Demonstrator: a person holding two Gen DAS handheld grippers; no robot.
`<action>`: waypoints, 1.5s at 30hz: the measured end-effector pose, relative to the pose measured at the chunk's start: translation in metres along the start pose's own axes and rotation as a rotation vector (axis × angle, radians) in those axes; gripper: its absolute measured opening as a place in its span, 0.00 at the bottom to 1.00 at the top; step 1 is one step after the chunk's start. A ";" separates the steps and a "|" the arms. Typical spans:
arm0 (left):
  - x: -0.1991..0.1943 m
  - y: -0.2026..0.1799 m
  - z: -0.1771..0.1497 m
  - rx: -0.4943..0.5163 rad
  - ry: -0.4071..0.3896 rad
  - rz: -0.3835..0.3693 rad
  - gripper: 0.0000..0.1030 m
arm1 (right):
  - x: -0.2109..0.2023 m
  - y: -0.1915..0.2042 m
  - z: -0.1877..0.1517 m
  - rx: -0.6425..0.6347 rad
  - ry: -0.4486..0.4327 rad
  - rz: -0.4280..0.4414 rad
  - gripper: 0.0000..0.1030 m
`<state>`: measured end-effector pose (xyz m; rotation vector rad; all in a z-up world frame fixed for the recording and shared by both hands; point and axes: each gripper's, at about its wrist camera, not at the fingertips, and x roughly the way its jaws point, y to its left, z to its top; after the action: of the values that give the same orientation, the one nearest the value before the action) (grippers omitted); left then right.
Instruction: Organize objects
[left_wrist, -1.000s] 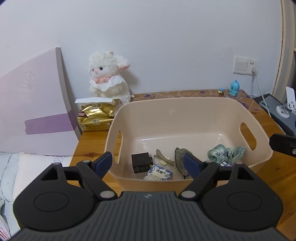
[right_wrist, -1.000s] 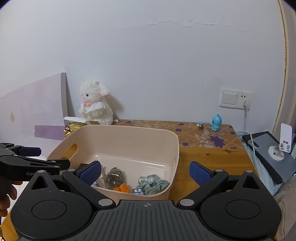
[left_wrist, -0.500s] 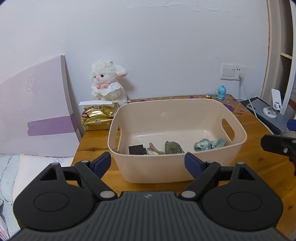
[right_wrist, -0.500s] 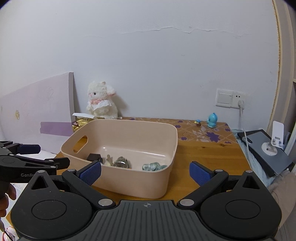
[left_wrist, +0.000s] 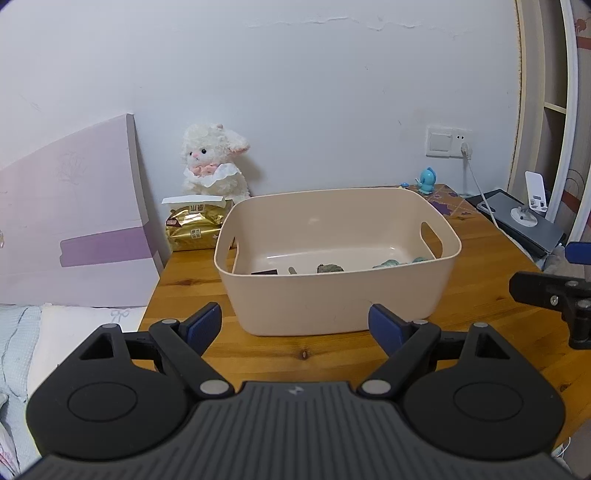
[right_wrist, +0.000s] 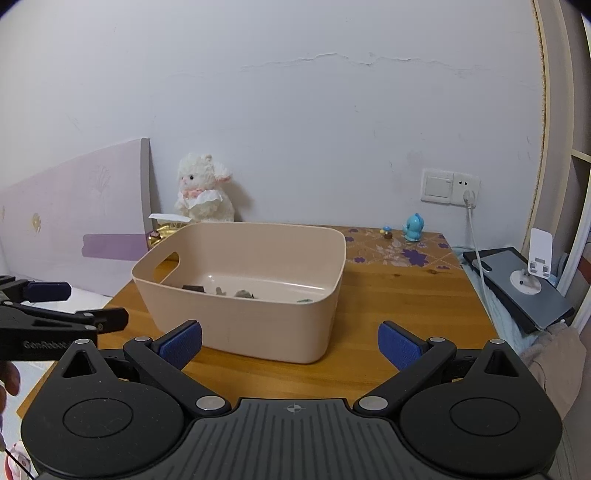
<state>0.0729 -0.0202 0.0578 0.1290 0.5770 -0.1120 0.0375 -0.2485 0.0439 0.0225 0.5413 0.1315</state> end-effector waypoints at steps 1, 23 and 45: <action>-0.004 0.000 -0.001 -0.002 -0.002 -0.003 0.85 | -0.002 0.000 -0.001 -0.003 0.002 -0.004 1.00; -0.058 -0.008 -0.045 -0.026 0.012 -0.046 0.85 | -0.043 0.005 -0.033 -0.006 0.032 0.008 1.00; -0.098 -0.012 -0.061 -0.029 0.002 -0.068 0.85 | -0.088 0.013 -0.051 -0.027 0.042 0.032 1.00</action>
<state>-0.0428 -0.0159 0.0602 0.0812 0.5849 -0.1688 -0.0649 -0.2475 0.0458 0.0021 0.5810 0.1706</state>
